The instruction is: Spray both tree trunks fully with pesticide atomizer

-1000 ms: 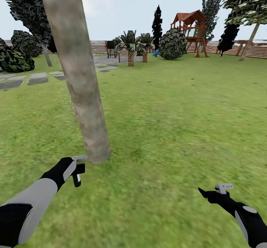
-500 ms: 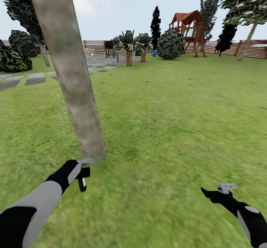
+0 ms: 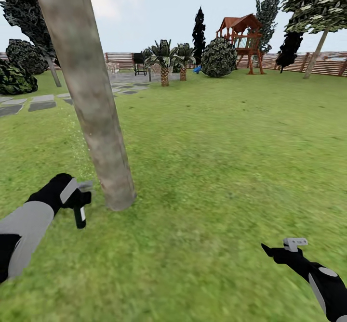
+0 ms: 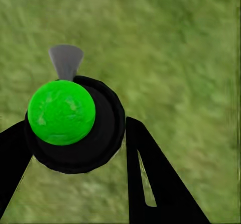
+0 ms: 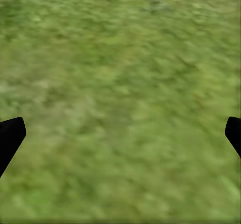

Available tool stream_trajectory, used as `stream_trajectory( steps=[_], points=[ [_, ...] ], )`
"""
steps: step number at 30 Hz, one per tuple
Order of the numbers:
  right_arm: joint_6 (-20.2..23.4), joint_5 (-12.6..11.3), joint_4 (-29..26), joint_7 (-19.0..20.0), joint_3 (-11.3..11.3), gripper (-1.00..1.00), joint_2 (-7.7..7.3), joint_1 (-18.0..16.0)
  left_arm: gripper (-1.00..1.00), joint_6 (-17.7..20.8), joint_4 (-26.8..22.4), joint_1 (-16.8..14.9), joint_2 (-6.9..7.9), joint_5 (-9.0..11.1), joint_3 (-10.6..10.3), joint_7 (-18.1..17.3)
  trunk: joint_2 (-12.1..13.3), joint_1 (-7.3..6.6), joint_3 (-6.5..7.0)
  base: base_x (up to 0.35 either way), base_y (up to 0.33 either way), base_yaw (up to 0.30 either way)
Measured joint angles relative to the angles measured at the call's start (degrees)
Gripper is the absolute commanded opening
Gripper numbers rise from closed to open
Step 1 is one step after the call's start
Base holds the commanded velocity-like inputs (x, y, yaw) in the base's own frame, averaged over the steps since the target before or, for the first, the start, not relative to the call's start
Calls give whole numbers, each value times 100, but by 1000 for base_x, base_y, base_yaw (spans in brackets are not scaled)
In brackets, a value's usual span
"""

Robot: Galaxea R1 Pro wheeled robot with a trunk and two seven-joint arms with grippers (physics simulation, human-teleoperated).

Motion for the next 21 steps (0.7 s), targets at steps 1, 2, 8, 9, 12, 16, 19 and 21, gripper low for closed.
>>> stream_trajectory(
  steps=[1,2,8,9,12,16,19,21],
  points=[
    [0,0,0,0,0,100,0,0,-100,74,3,-209,5,-8,-2,5,0,0,0,0,0,0],
    [0,0,0,0,0,100,0,0,-100,161,3,-348,7,3,-1,14,0,0,0,0,0,0],
    [0,0,0,-1,0,100,0,0,-100,409,12,-805,309,27,38,2,0,0,-1,0,0,0],
    [0,1,0,0,0,100,0,0,-100,380,37,-769,383,38,44,-1,0,1,-1,0,0,0],
    [0,1,0,-1,3,100,0,0,-100,-86,90,-323,424,140,63,-23,1,1,-2,0,0,0],
    [0,0,3,-1,9,100,0,0,-100,-390,65,-35,413,465,63,-553,0,1,-1,0,0,0],
    [-2,1,2,-1,9,100,0,0,-100,-368,19,-69,432,464,49,-709,0,0,-1,0,0,0],
    [-4,1,2,-1,9,100,0,0,-100,-307,8,-125,449,457,48,-713,0,0,-1,0,0,0]
  ],
)
